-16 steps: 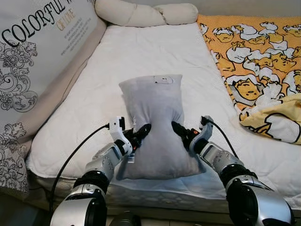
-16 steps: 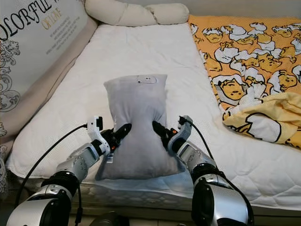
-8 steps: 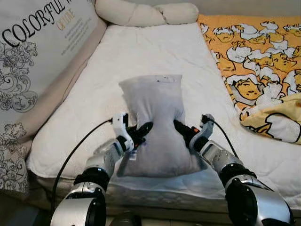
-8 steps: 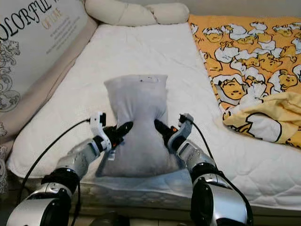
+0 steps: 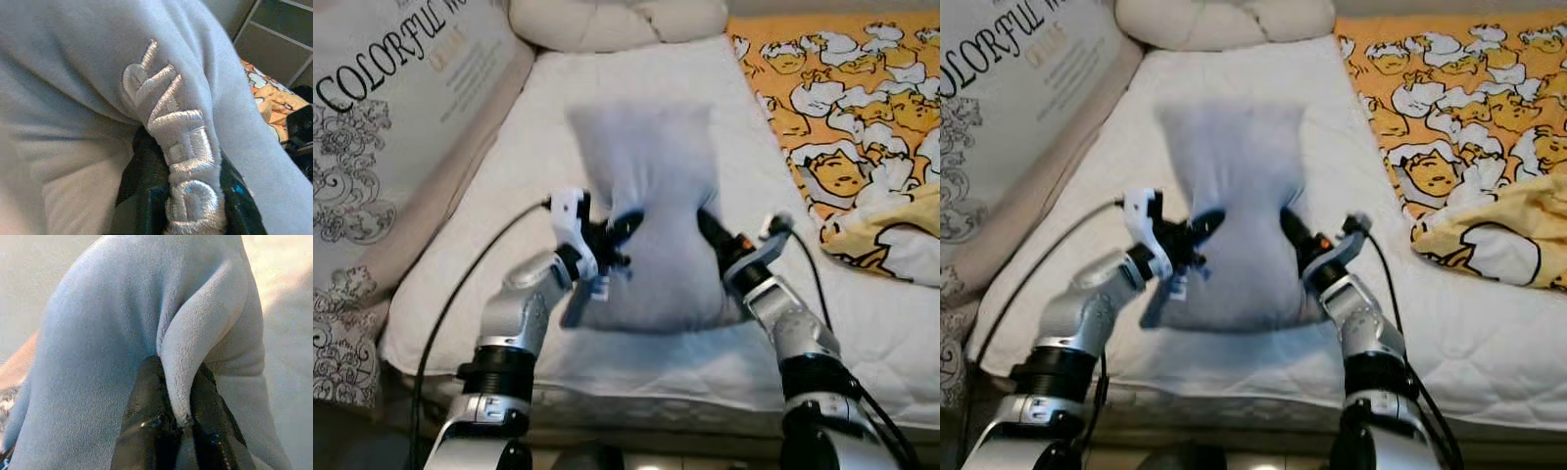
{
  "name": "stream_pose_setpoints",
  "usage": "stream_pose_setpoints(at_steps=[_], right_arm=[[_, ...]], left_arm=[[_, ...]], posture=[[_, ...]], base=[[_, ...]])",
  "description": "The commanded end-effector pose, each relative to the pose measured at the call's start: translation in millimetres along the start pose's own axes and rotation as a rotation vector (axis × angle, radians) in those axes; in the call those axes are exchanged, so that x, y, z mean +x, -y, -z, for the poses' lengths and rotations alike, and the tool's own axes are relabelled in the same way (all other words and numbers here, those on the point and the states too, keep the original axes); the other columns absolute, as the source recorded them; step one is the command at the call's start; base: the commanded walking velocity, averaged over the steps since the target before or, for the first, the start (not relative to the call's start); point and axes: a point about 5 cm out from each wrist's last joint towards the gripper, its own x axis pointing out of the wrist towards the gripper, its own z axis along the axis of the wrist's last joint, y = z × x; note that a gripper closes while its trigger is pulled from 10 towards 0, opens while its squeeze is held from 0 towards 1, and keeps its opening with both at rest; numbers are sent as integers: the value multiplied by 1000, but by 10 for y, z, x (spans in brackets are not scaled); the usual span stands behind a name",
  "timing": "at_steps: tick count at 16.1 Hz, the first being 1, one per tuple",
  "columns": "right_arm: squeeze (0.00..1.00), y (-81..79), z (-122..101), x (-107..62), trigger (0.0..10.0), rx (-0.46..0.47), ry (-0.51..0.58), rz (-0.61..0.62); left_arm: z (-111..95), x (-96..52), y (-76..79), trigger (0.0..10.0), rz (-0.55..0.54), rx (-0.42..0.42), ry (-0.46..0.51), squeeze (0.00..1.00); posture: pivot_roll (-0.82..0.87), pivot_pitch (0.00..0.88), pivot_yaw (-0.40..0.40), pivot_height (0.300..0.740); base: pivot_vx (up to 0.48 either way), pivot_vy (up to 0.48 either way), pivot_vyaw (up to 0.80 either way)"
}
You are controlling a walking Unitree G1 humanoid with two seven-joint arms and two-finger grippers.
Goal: Clean up the room
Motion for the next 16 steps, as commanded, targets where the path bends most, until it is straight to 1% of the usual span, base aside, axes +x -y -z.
stream_pose_setpoints(at_steps=[1, 2, 3, 4, 5, 7, 8, 9, 10, 11, 12, 13, 14, 15, 16], right_arm=[[0, -215, 35, 72, 0, 0, -8, -79], [0, -266, 51, 57, 0, -4, -15, -94], [0, -369, 98, 26, 0, -14, -36, -121], [0, -444, 146, -20, 0, -7, -47, -129], [0, -469, 164, -52, 0, 4, -42, -110], [0, -467, 163, -69, 0, 9, -38, -89], [0, -463, 136, -74, 0, 11, -36, -81], [0, -425, 97, -79, 0, -32, -56, -40], [0, -410, 98, -83, 0, -71, -70, -9], [0, -384, 107, -85, 10000, -161, -89, 35], [0, -374, 129, -86, 10000, -182, -108, 49], [0, -375, 137, -89, 10000, -183, -112, 49], [0, -378, 138, -90, 10000, -212, -114, 56], [0, -374, 143, -88, 10000, -230, -116, 67], [0, -364, 151, -87, 10000, -230, -118, 82]], left_arm=[[8, -11, 92, 0, 21, 41, -25, 0], [-15, -22, 105, 0, 8, 61, -20, 0], [-57, -21, 154, 0, -5, 93, -11, 0], [-66, -1, 232, 0, -2, 152, -26, 0], [-63, 4, 269, 0, -11, 190, -43, 0], [-70, -5, 252, 0, -31, 181, -35, 0], [-77, -17, 202, 0, -66, 187, -32, 0], [-107, -39, 108, 392, -152, 237, -19, 0], [-122, -48, 117, 4314, -160, 261, -13, 0], [-112, -52, 100, 10000, -199, 279, -36, 0], [-111, -53, 100, 10000, -202, 283, -32, 0], [-132, -58, 96, 10000, -209, 301, -12, 0], [-143, -58, 78, 10000, -227, 317, -7, 0], [-145, -56, 61, 10000, -237, 324, -10, 0], [-141, -55, 51, 10000, -242, 327, -13, 0]], posture=[[-115, 0, 164, 740], [-112, 0, 158, 740], [-103, 0, 152, 740], [-97, 0, 144, 740], [-93, 0, 138, 740], [-88, 0, 129, 740], [-79, 0, 112, 740], [-64, 0, 87, 740], [-61, 0, 83, 740], [-58, 0, 75, 740], [-58, 0, 74, 740], [-57, 0, 72, 740], [-57, 0, 71, 740], [-55, 0, 71, 740], [-55, 0, 72, 740]], base=[[0, 0, 0], [0, 0, 0], [0, 0, 0], [0, 0, 0], [0, 0, 0], [0, 0, 0], [0, 0, 0], [0, 0, 0], [0, 0, 0], [0, 0, 0], [0, 0, 0], [0, 0, 0], [0, 0, 0], [0, 0, 0], [0, 0, 0]])
